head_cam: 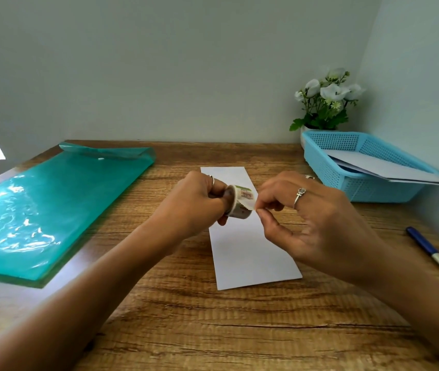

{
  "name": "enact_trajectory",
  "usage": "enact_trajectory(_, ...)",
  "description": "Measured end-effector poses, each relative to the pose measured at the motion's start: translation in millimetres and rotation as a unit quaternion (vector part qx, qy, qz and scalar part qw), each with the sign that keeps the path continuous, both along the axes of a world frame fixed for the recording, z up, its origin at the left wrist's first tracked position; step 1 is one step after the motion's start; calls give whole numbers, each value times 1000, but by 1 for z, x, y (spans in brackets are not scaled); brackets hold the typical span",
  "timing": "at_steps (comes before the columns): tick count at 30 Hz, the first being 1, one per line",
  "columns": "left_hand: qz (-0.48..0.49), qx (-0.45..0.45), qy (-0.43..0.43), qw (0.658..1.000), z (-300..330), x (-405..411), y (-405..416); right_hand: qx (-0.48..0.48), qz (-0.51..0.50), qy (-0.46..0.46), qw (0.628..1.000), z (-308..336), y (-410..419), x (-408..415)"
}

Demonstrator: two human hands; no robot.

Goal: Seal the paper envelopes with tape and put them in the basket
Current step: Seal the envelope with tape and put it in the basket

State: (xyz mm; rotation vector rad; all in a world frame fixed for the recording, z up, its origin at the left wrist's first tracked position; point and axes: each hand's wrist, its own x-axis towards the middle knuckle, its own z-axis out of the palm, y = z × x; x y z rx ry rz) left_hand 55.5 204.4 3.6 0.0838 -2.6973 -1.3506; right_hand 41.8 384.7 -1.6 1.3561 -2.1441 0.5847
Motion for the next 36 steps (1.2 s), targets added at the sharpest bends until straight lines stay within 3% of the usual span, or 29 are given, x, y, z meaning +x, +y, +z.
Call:
enact_trajectory(14, 44, 81, -72, 993, 0, -3, -7, -57, 22, -7, 998, 3, 1, 4)
enact_trajectory(19, 29, 86, -59, 994, 0, -2, -6, -109, 3, -109, 988, 8, 2, 2)
enact_trajectory(25, -20, 76, -36, 996, -1, 1, 1, -187, 1, -259, 948, 13, 10, -8)
enact_trajectory(28, -37, 73, -25, 996, -2, 1, 6, -209, -20, -294, 932, 15, 15, -13)
enact_trajectory(36, -148, -35, 15, 988, -5, 3, 42, -293, -15, -348, 890, 24, 28, -22)
